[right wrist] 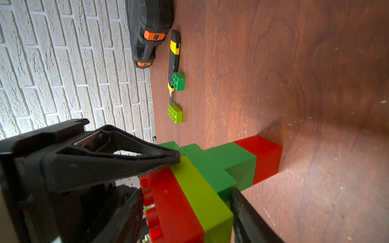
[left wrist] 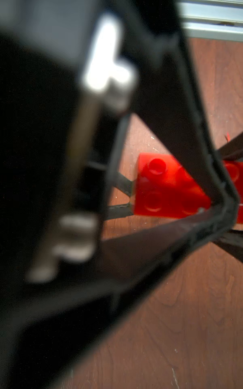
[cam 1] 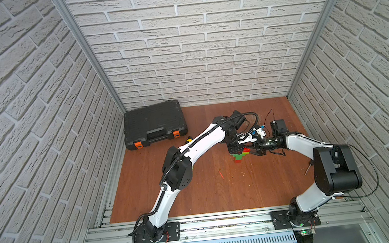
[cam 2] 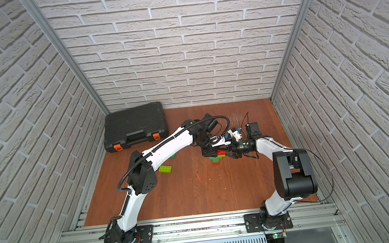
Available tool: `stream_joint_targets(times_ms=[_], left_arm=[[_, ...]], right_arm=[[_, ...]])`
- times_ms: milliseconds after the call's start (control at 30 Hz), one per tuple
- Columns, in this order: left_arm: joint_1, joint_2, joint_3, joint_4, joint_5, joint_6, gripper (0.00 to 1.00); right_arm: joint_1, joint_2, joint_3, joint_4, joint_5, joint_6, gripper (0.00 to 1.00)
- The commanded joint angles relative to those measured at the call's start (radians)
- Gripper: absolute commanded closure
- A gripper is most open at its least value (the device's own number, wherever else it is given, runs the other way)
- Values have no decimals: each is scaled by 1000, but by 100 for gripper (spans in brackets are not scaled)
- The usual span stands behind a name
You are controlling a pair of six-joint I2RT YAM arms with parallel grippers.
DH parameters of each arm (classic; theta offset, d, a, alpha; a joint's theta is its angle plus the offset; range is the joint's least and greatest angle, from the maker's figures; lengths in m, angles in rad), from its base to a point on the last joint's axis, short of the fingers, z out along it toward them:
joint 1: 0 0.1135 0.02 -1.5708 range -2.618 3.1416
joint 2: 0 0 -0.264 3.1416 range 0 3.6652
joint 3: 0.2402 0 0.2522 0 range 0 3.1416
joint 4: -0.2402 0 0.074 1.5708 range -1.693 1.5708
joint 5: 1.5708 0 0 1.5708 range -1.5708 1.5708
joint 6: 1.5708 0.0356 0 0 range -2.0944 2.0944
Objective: Assemble a spoon with lego
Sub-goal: Assemble the lego brick with the lego brick.
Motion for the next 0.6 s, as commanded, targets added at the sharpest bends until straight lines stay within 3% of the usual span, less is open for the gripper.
stream_joint_targets(times_ms=[0,333,567], left_arm=[[-5,10,-6,23,-7,-8,50],[2,-23,-34,24,-41,23,40],[6,-58,-53,55,-21,21,31]], right_arm=[[17,24,-23,-93,132,-18,35],[18,-11,-16,-101,120,-7,21],[17,-34,-3,-112,114,2,17]])
